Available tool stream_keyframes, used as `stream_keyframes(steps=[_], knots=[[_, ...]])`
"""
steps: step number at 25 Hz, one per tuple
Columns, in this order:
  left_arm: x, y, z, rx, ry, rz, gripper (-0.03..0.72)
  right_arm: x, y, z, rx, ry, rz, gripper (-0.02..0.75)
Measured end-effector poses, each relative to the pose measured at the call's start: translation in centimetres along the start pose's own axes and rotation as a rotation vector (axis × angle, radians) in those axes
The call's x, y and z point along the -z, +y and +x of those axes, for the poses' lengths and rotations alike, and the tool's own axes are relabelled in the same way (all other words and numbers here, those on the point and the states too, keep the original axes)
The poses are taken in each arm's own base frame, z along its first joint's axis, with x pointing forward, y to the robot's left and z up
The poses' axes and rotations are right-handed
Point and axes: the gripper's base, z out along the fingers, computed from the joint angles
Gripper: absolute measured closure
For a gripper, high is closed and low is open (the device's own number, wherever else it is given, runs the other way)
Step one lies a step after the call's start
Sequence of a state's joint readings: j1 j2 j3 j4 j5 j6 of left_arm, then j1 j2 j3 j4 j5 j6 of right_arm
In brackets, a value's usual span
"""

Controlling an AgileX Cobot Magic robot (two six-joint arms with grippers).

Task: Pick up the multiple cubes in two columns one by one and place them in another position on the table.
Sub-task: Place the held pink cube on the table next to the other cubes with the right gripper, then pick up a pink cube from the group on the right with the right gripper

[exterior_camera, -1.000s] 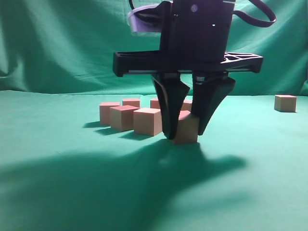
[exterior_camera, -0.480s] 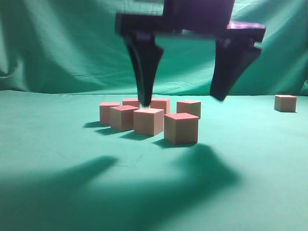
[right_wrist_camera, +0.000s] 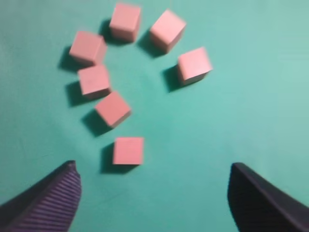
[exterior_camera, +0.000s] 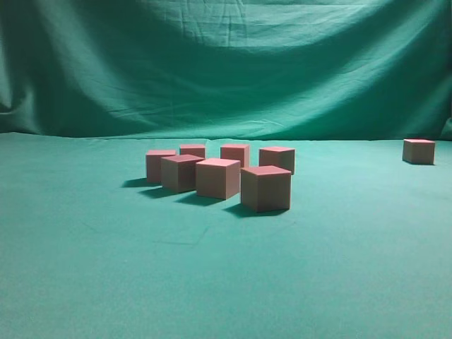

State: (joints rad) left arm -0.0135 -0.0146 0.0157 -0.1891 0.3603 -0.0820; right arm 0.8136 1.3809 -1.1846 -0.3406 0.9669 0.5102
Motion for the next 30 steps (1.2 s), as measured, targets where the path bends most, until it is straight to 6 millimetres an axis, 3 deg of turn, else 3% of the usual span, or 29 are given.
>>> stream_keyframes(steps=[3, 6, 13, 16, 20, 26, 27, 30], knots=[[0.0, 0.0, 0.0, 0.0, 0.0, 0.0, 0.688, 2.8, -2.2, 0.1, 0.016, -0.041, 0.126, 0.162], [0.0, 0.0, 0.0, 0.0, 0.0, 0.0, 0.688, 4.2, -5.2, 0.3, -0.041, -0.046, 0.261, 0.162], [0.0, 0.0, 0.0, 0.0, 0.0, 0.0, 0.688, 4.2, -13.6, 0.5, -0.303, -0.03, 0.463, 0.162], [0.0, 0.0, 0.0, 0.0, 0.0, 0.0, 0.688, 3.1, -16.9, 0.7, -0.403, -0.016, 0.502, 0.162], [0.0, 0.0, 0.0, 0.0, 0.0, 0.0, 0.688, 0.1, -20.1, 1.5, -0.49, 0.098, 0.464, 0.162], [0.0, 0.0, 0.0, 0.0, 0.0, 0.0, 0.688, -4.1, -23.2, 2.6, -0.461, 0.225, 0.354, 0.162], [0.0, 0.0, 0.0, 0.0, 0.0, 0.0, 0.688, -4.7, -23.7, 2.8, -0.452, 0.236, 0.349, 0.207], [0.0, 0.0, 0.0, 0.0, 0.0, 0.0, 0.688, -6.8, -25.0, 3.2, -0.435, 0.276, 0.33, 0.208]])
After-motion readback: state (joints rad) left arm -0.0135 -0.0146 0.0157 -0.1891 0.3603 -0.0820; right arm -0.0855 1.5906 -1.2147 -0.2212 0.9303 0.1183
